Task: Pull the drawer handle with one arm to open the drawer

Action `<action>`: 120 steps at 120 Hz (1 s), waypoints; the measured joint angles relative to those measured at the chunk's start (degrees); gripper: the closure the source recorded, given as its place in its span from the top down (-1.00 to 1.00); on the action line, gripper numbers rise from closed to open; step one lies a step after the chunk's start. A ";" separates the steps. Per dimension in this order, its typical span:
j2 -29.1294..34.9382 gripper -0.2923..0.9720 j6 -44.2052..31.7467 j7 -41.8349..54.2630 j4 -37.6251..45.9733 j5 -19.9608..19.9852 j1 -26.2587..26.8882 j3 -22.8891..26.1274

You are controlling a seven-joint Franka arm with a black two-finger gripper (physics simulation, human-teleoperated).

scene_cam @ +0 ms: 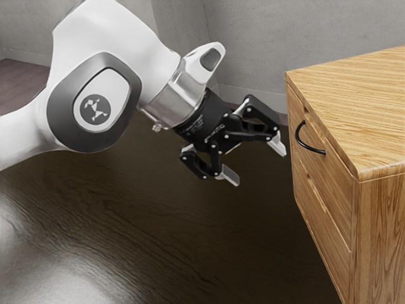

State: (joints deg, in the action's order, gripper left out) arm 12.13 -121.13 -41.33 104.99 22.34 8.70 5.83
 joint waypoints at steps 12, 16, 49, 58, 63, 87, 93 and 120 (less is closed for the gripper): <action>-0.58 0.54 -0.40 -0.53 -0.35 0.66 -0.01 0.14; -1.05 0.54 -0.55 -0.69 -0.81 0.83 0.01 0.23; -4.06 0.54 -1.13 -1.59 -2.28 1.24 -0.80 -0.07; -4.47 0.54 -1.18 -1.76 -2.31 1.24 -0.81 -0.11; -4.71 0.54 -1.20 -1.84 -2.67 1.21 -0.78 -0.11; -7.05 0.54 -1.26 -2.09 -5.36 1.06 -0.79 -0.08; -7.32 0.54 -1.27 -2.14 -5.58 1.01 -0.82 -0.10; -8.20 0.54 -1.29 -2.33 -6.21 0.89 -1.12 -0.12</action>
State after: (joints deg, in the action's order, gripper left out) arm 3.93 -122.41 -43.66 98.78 23.23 7.58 5.71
